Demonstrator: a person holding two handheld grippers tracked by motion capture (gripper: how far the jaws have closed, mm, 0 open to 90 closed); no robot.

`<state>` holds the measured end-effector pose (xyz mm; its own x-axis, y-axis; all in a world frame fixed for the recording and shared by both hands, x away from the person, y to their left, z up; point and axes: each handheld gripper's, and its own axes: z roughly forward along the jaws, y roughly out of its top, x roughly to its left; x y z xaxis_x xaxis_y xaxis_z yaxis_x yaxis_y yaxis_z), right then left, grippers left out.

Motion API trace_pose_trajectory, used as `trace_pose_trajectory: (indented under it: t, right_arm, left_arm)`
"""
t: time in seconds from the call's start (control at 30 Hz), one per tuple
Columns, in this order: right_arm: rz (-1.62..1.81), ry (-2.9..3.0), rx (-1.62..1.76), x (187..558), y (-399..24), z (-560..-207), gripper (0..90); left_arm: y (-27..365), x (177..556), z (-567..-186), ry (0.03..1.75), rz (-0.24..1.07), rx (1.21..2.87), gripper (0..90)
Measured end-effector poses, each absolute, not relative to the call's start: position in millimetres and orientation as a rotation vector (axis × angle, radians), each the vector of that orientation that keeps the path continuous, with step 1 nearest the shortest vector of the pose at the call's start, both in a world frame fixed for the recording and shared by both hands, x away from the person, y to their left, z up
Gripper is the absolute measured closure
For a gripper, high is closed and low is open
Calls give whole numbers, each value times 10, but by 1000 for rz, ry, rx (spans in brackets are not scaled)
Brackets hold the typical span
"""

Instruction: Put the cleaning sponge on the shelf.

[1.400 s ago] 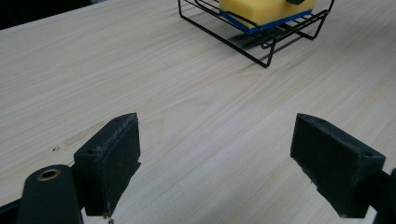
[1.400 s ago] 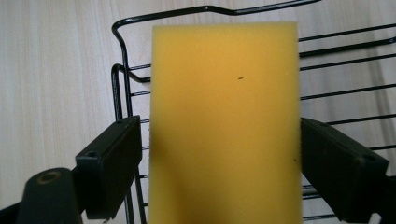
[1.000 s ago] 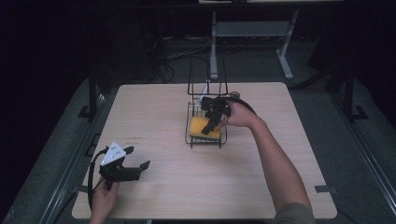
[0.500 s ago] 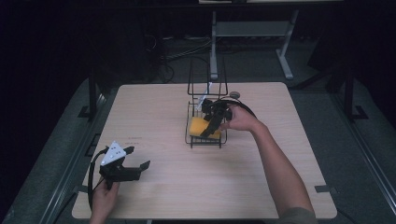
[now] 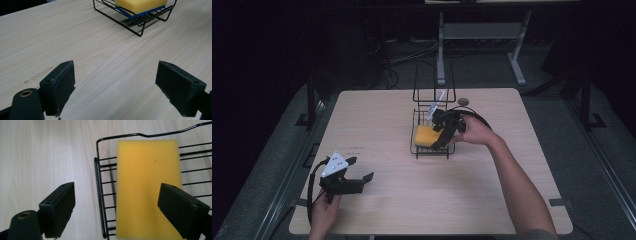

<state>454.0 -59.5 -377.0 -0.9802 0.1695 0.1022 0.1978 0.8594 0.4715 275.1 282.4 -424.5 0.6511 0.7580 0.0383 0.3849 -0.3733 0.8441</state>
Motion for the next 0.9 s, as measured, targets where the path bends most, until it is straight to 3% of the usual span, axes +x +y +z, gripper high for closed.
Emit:
trace_pose_trajectory:
  t: [0.9]
  right_arm:
    - [-798, -2967, -241, 4118, -687, -3913, 134]
  left_arm:
    - [2818, 2736, -4239, 886, 538, 1996, 153]
